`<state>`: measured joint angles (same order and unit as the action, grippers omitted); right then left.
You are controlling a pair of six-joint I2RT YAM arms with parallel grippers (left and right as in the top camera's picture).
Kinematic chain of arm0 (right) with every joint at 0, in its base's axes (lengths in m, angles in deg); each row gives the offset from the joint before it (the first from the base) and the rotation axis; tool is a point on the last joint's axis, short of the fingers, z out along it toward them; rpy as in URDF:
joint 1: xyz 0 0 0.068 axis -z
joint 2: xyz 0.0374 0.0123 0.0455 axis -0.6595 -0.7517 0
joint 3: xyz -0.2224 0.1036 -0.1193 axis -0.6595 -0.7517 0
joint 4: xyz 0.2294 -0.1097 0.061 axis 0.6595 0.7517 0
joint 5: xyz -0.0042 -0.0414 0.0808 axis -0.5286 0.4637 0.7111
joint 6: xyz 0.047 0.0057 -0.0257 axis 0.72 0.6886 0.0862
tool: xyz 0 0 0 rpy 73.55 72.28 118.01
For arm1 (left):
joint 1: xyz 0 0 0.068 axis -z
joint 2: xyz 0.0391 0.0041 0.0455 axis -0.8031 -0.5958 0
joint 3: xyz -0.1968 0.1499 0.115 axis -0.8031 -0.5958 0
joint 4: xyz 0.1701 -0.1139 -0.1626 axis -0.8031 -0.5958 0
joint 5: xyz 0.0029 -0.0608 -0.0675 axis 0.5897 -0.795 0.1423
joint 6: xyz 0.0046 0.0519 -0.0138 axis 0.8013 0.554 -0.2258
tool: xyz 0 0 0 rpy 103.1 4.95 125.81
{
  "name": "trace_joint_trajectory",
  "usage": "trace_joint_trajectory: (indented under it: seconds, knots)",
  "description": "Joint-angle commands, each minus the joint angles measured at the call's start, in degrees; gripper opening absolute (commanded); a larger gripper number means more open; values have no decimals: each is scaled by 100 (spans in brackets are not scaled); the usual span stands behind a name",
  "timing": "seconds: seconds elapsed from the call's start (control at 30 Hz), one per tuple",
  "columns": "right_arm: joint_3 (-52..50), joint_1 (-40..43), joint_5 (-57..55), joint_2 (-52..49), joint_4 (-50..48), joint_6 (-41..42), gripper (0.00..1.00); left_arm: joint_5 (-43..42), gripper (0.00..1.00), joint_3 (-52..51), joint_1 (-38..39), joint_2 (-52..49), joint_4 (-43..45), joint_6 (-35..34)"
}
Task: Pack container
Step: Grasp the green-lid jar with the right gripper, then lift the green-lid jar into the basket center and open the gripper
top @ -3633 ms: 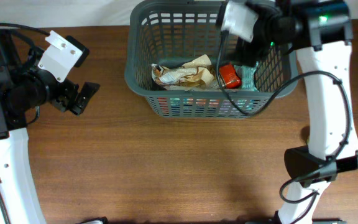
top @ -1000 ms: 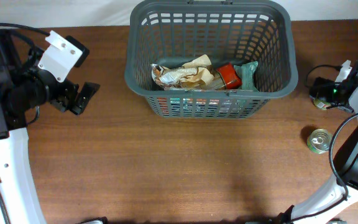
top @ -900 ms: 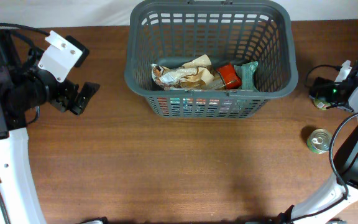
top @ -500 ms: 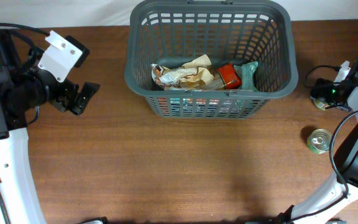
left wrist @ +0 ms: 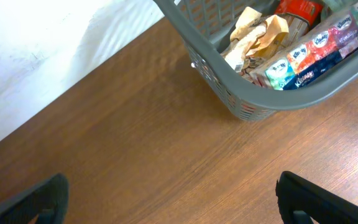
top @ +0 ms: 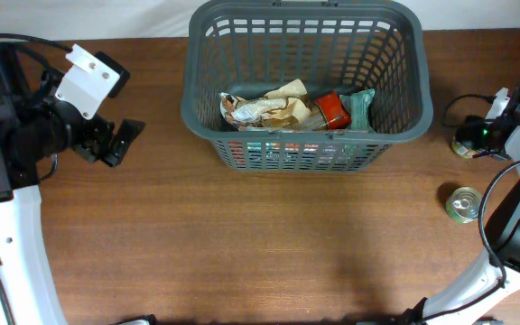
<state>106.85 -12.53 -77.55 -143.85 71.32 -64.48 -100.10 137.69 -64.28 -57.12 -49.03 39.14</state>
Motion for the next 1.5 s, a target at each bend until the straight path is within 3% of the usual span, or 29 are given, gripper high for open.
trace_joint_trajectory:
  seconds: [0.0, 0.3, 0.63, 0.83, 1.03, 1.13, 1.27, 1.47]
  knots:
    - [-57, -37, 15, -76, 9, 50, 58, 24, 99, -33, -33, 2, 11, 94]
    - [-57, -37, 17, -76, 7, 52, 48, 24, 99, -33, -33, 2, 11, 94]
    - [413, -52, 42, 90, 459, 190, 49, 24, 99, -33, -33, 2, 11, 94]
    - [1631, -173, 42, 385, 1519, 192, 48, 24, 99, -33, -33, 2, 11, 94]
    - [3853, -579, 63, 588, 3025, 201, 45, 24, 99, -33, -33, 2, 11, 94]
    - [5536, -1215, 59, 638, 3707, 201, 45, 24, 99, -33, -33, 2, 11, 94]
    - [6804, -2138, 59, 638, 4048, 201, 45, 24, 99, -33, -33, 2, 11, 94]
    - [6885, -3445, -214, 555, 4127, 511, 45, 24, 99, -33, -33, 2, 11, 94]
